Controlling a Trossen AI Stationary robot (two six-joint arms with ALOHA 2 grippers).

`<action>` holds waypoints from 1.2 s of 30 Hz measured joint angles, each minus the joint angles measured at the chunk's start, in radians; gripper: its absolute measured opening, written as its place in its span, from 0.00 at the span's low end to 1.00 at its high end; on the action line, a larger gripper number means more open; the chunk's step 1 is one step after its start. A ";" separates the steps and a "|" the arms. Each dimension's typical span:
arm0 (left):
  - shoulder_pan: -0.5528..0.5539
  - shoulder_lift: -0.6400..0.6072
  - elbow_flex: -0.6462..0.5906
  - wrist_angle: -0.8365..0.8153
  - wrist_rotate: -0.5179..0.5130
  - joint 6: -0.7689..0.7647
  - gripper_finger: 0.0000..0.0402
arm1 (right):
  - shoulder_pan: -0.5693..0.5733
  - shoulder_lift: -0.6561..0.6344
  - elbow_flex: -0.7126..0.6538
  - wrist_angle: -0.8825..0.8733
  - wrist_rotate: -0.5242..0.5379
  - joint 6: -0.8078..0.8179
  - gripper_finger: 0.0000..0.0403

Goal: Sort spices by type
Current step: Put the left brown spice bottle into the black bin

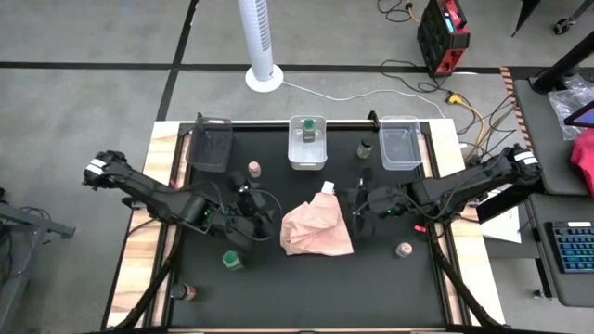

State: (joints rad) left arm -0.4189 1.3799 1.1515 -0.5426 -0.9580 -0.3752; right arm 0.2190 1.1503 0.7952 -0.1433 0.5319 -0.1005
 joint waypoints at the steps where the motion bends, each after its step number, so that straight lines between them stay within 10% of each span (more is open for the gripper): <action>1: 0.002 0.011 0.000 0.011 0.000 0.001 0.67 | 0.003 0.000 0.000 -0.021 0.001 0.030 0.03; 24: 0.066 0.158 0.000 0.181 0.244 0.056 0.67 | 0.089 0.001 -0.013 -0.148 0.002 0.286 0.03; 36: 0.116 0.158 0.000 0.272 0.244 0.153 0.67 | 0.089 0.004 -0.087 -0.180 0.229 0.310 0.03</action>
State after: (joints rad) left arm -0.3027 1.5375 1.1511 -0.2708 -0.7138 -0.2219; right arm 0.3084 1.1542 0.7081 -0.3236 0.7607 0.2091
